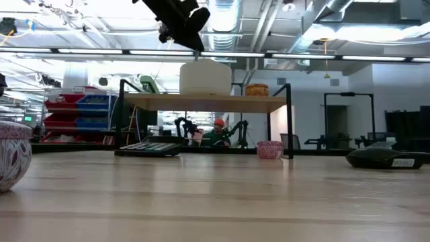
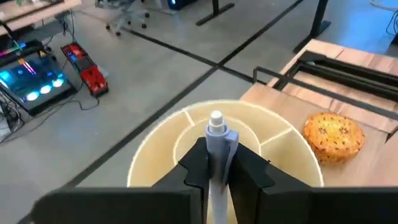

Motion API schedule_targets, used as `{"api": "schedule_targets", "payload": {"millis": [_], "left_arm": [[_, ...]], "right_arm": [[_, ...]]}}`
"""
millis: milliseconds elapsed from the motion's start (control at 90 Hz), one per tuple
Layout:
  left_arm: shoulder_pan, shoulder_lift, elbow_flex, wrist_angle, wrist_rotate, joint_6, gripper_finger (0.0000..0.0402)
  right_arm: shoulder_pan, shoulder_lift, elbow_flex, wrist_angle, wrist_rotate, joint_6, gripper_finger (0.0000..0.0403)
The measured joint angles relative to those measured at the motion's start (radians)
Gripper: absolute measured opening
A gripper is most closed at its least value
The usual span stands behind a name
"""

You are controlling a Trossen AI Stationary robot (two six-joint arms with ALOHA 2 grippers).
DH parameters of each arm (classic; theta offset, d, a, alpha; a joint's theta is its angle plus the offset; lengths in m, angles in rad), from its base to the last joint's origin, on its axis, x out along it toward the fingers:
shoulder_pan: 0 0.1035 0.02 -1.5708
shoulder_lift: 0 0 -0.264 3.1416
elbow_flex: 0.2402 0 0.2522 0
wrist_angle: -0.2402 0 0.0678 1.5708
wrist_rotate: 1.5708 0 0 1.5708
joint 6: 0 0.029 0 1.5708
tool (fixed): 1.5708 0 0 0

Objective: Stock shelves
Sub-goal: Put the gray pen into the white desk organizer, then put the black scissor into the white desk organizer

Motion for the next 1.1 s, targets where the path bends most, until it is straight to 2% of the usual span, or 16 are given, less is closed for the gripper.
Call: {"api": "schedule_targets", "payload": {"millis": [189, 489, 611, 878, 978, 1100], "left_arm": [[0.002, 0.003, 0.0, -0.012, -0.048, -0.025, 0.0061], [0.001, 0.002, 0.0, -0.01, -0.035, -0.021, 0.0111], [-0.005, -0.025, 0.0, -0.001, 0.0, -0.02, 0.013], [-0.043, -0.122, 0.002, -0.003, 0.007, 0.036, 0.015], [-0.062, -0.156, 0.002, -0.002, 0.007, 0.05, 0.0151], [-0.099, -0.186, 0.002, -0.014, 0.006, 0.053, 0.0151]], "right_arm": [[-0.007, 0.0, 0.0, -0.006, 0.0, 0.0, 0.0218], [-0.007, 0.0, 0.0, -0.031, 0.001, 0.0, 0.0218], [-0.007, -0.007, 0.0, -0.064, 0.037, 0.038, 0.0218], [-0.003, -0.044, 0.001, -0.272, 0.052, 0.302, 0.0218], [0.002, -0.045, 0.049, -0.455, 0.051, 0.475, 0.0218], [0.0, -0.033, 0.142, -0.76, 0.012, 0.79, 0.0217]]}}
